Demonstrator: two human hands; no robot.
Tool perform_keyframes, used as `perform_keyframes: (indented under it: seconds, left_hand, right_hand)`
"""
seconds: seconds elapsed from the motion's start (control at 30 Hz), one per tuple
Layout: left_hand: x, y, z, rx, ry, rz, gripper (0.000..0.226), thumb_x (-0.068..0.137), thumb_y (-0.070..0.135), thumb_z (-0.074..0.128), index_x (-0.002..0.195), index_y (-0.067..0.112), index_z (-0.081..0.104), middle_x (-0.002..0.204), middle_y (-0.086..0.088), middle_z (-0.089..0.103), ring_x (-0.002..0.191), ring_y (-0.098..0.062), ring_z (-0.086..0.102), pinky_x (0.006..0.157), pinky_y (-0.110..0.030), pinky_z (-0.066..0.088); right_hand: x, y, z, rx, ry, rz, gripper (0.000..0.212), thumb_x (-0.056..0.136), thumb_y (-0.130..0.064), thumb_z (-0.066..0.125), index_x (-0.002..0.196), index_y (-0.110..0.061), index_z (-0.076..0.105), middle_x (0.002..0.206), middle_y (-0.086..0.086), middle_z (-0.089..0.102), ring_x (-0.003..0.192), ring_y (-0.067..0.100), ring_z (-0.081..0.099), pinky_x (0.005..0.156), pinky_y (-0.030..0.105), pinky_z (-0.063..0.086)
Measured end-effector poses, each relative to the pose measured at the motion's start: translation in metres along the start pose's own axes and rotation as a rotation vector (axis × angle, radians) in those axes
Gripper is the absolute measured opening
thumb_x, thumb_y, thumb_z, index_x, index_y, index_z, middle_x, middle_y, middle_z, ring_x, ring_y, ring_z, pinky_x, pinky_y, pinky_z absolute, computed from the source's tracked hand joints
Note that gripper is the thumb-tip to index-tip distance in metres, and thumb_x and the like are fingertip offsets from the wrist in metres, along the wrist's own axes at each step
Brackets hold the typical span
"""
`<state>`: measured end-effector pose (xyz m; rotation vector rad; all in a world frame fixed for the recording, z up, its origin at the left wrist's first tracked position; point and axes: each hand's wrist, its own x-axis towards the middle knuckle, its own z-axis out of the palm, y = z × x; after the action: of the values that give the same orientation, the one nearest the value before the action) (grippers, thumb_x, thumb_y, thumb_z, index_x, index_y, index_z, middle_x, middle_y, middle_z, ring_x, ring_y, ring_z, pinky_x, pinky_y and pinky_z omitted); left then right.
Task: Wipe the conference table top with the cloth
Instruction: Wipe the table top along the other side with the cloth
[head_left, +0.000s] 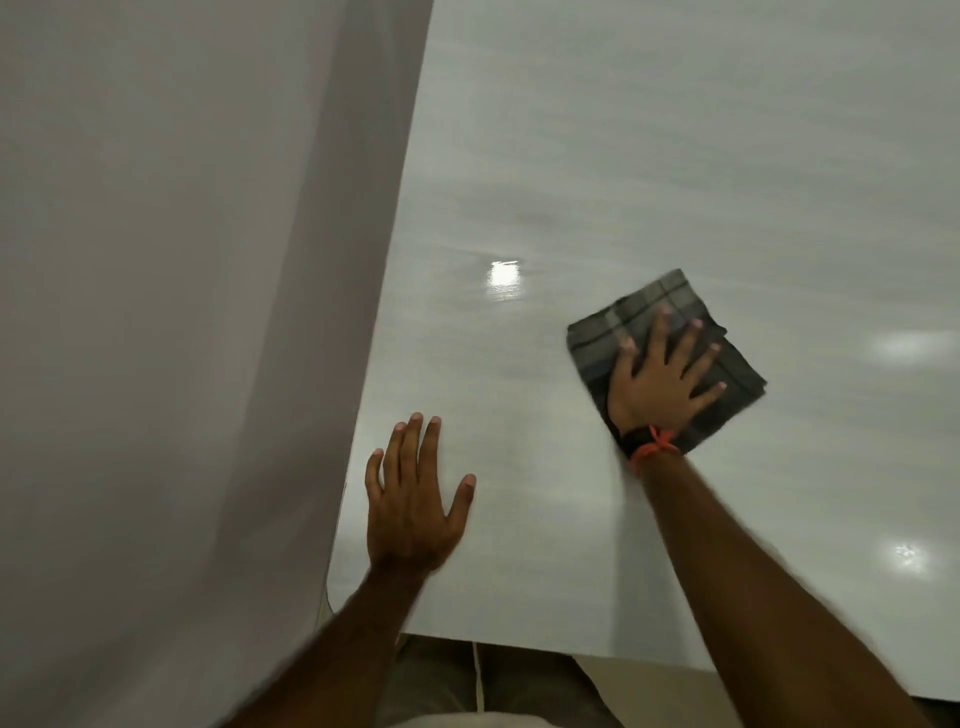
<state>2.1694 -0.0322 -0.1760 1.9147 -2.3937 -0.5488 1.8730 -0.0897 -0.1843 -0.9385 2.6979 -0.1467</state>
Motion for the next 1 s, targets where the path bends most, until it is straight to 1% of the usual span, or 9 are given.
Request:
perform_keyframes:
  seconds: [0.13, 0.27, 0.37, 0.53, 0.63, 0.7, 0.87, 0.93, 1.0]
  left_hand:
    - [0.000, -0.002, 0.001, -0.010, -0.006, 0.007, 0.076, 0.094, 0.060, 0.039, 0.157, 0.019, 0.022, 0.164, -0.004, 0.019, 0.152, -0.023, 0.016, 0.120, -0.050, 0.020]
    - [0.001, -0.002, 0.002, -0.025, -0.021, -0.017, 0.080, 0.094, 0.060, 0.042, 0.158, 0.018, 0.019, 0.164, -0.004, 0.020, 0.151, -0.022, 0.017, 0.121, -0.049, 0.019]
    - [0.001, -0.002, 0.002, -0.024, -0.010, -0.024, 0.081, 0.093, 0.061, 0.042, 0.157, 0.016, 0.020, 0.162, -0.005, 0.026, 0.150, -0.023, 0.023, 0.119, -0.050, 0.023]
    - [0.000, -0.001, 0.000, -0.032, -0.004, -0.008, 0.078, 0.095, 0.060, 0.037, 0.157, 0.016, 0.020, 0.163, -0.003, 0.022, 0.151, -0.021, 0.019, 0.121, -0.047, 0.020]
    - [0.001, -0.001, 0.002, -0.033, -0.008, -0.009, 0.077, 0.096, 0.060, 0.035, 0.157, 0.015, 0.021, 0.163, -0.004, 0.024, 0.151, -0.021, 0.020, 0.121, -0.048, 0.020]
    - [-0.001, -0.002, 0.003, -0.033, -0.002, -0.005, 0.076, 0.096, 0.059, 0.034, 0.157, 0.015, 0.021, 0.163, -0.004, 0.024, 0.151, -0.021, 0.020, 0.121, -0.048, 0.020]
    - [0.001, -0.002, 0.004, -0.039, 0.008, -0.017, 0.074, 0.097, 0.056, 0.039, 0.157, 0.016, 0.021, 0.162, -0.004, 0.026, 0.150, -0.020, 0.021, 0.121, -0.046, 0.020]
    - [0.001, -0.002, 0.002, -0.042, 0.017, -0.015, 0.074, 0.097, 0.055, 0.039, 0.157, 0.016, 0.022, 0.162, -0.004, 0.026, 0.151, -0.020, 0.020, 0.122, -0.045, 0.019]
    - [-0.001, -0.002, 0.001, -0.053, 0.032, -0.010, 0.073, 0.097, 0.054, 0.039, 0.157, 0.016, 0.022, 0.162, -0.003, 0.025, 0.151, -0.019, 0.019, 0.122, -0.043, 0.017]
  right_hand:
    - [-0.013, -0.067, 0.014, 0.000, -0.020, -0.036, 0.070, 0.098, -0.064, 0.021, 0.162, -0.036, 0.014, 0.171, 0.011, 0.001, 0.155, 0.044, -0.004, 0.114, 0.077, -0.002]
    - [-0.066, -0.157, 0.045, -0.117, -0.184, -0.658, 0.068, 0.101, -0.065, 0.024, 0.161, -0.040, 0.004, 0.171, 0.007, -0.007, 0.154, 0.043, -0.011, 0.110, 0.072, -0.016]
    - [-0.064, -0.162, 0.047, -0.163, -0.241, -0.890, 0.067, 0.101, -0.067, 0.027, 0.160, -0.045, 0.005, 0.172, 0.000, -0.003, 0.157, 0.034, -0.007, 0.118, 0.072, -0.007]
    - [0.000, -0.071, 0.018, -0.029, -0.032, -0.292, 0.070, 0.095, -0.068, 0.024, 0.160, -0.042, 0.017, 0.171, 0.001, 0.007, 0.157, 0.034, 0.002, 0.118, 0.072, 0.005]
    - [-0.002, -0.080, 0.015, -0.011, -0.037, -0.113, 0.072, 0.096, -0.068, 0.016, 0.162, -0.038, 0.013, 0.171, 0.008, 0.003, 0.155, 0.042, -0.001, 0.114, 0.076, 0.006]
    - [-0.022, -0.117, 0.027, -0.031, -0.050, -0.221, 0.070, 0.099, -0.065, 0.019, 0.162, -0.036, 0.012, 0.171, 0.013, 0.002, 0.154, 0.047, -0.002, 0.112, 0.080, 0.002]
    - [-0.078, -0.203, 0.057, -0.166, -0.264, -0.899, 0.069, 0.100, -0.068, 0.024, 0.161, -0.043, 0.004, 0.171, 0.003, -0.007, 0.155, 0.039, -0.011, 0.113, 0.069, -0.016]
    - [-0.063, -0.194, 0.052, -0.152, -0.273, -0.937, 0.070, 0.099, -0.071, 0.025, 0.161, -0.044, 0.007, 0.172, 0.000, -0.003, 0.157, 0.034, -0.008, 0.116, 0.066, -0.012]
    - [-0.035, -0.154, 0.041, -0.117, -0.191, -0.757, 0.071, 0.097, -0.072, 0.025, 0.161, -0.044, 0.012, 0.172, 0.000, 0.002, 0.157, 0.032, -0.003, 0.118, 0.066, -0.007]
